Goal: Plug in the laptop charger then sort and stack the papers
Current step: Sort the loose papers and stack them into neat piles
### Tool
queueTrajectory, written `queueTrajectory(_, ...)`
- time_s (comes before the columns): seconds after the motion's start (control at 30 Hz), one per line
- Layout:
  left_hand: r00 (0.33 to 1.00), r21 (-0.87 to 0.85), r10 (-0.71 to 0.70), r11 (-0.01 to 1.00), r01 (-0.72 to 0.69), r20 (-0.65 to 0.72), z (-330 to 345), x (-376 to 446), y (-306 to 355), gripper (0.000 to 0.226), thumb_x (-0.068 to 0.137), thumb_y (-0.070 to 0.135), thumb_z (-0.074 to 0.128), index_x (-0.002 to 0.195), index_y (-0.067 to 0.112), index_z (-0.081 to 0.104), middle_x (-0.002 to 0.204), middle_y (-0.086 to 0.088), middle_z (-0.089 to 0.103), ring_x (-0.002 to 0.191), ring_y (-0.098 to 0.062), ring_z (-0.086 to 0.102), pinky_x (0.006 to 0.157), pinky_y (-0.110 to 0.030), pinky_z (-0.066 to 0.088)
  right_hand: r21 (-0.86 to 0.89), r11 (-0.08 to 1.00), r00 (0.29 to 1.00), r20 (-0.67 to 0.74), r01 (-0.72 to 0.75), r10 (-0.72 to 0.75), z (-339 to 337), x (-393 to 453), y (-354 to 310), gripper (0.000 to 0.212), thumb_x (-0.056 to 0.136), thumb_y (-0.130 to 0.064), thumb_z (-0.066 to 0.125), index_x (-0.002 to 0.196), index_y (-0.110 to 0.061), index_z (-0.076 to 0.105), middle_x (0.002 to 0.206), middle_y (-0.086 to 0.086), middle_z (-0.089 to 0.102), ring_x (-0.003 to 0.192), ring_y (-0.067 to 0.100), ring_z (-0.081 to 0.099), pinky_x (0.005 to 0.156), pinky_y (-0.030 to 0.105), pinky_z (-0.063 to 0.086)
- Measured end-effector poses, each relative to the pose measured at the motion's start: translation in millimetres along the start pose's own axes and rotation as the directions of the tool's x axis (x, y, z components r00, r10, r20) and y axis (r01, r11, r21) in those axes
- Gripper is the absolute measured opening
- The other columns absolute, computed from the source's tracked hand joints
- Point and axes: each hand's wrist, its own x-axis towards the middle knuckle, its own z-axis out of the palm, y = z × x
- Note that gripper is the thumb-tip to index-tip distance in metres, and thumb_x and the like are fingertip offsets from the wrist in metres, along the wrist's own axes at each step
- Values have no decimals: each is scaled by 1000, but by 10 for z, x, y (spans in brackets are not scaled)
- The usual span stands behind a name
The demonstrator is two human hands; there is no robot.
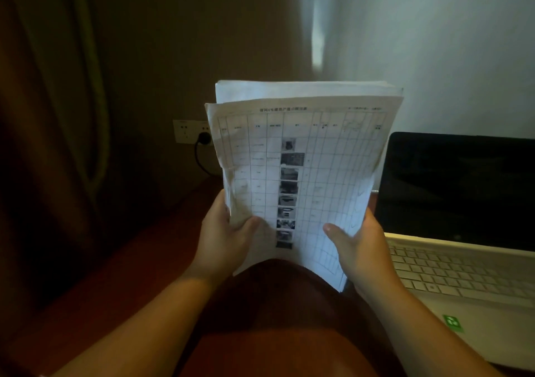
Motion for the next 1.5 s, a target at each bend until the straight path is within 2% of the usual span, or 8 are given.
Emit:
queueTrajectory(0.33, 943, -231, -329, 915, 331, 47, -137, -28, 196, 55, 88, -4, 65, 124, 36, 53, 116, 2, 68, 105, -25, 68, 78, -48, 61, 148, 939, 904, 352, -309, 242, -271, 21, -246, 30, 90, -16, 67, 117, -29, 62, 105, -4, 74, 93, 16, 72, 69, 33, 58)
queueTrajectory(0.57, 847, -524, -524, 748, 408, -90, 14, -149, 110, 58, 88, -5, 64, 129, 33, 53, 123, -2, 66, 111, -31, 64, 88, -63, 54, 731, 404, 835, 469, -550, 289, -76, -430, -252, 33, 84, -19, 58, 116, -16, 64, 111, 13, 73, 109, 35, 66, 95, 51, 48)
queueTrajectory(0.73, 811, -603, -569, 698, 386, -139, 235, -286, 80, 58, 90, -4, 64, 133, 33, 49, 121, -3, 67, 104, -28, 67, 88, -56, 56, 652, 499, 818, 395, -571, 419, 250, -499, -364, 46, 77, -10, 70, 121, -14, 59, 114, 14, 71, 101, 38, 69, 78, 57, 58)
queueTrajectory(0.87, 813, -631, -569, 677, 378, -123, 310, -390, 124, 59, 91, -1, 65, 135, 34, 48, 112, 1, 69, 97, -21, 68, 76, -44, 59, 606, 635, 860, 183, -480, 476, 266, -457, -389, 23, 91, 3, 61, 108, -13, 60, 107, 10, 70, 93, 30, 69, 65, 47, 59)
queueTrajectory(1.0, 820, -628, -572, 642, 439, -12, 296, -427, 205, 45, 88, -3, 66, 124, 21, 57, 112, -5, 73, 90, -19, 71, 60, -29, 58, 583, 716, 902, 70, -384, 426, 142, -390, -480, 31, 89, 12, 57, 101, -16, 62, 109, 9, 69, 98, 30, 67, 87, 57, 54)
queueTrajectory(1.17, 793, -775, -597, 440, 453, 124, -143, -248, 301, 39, 83, 28, 65, 121, 16, 65, 108, -12, 75, 97, -34, 72, 77, -49, 54, 386, 875, 950, 18, -293, 311, -225, -281, -464, 49, 85, 13, 61, 118, -23, 59, 112, 5, 69, 104, 29, 65, 87, 56, 53)
queueTrajectory(1.3, 811, -630, -582, 612, 478, 51, -567, 3, 334, 29, 94, 38, 60, 109, 15, 67, 88, -13, 77, 94, -35, 70, 81, -49, 55, 269, 931, 968, 29, -247, 248, -486, -235, -415, 50, 85, 11, 63, 125, -19, 57, 118, 9, 67, 108, 33, 63, 91, 60, 51)
queueTrajectory(1.5, 883, -56, -417, 897, 438, 217, -653, 147, 423, 40, 84, 31, 70, 123, 30, 58, 116, 0, 68, 103, -24, 67, 80, -42, 55, 149, 973, 984, 51, -177, 172, -556, -199, -375, 40, 86, 7, 66, 113, -22, 60, 109, 6, 69, 101, 31, 65, 86, 59, 53)
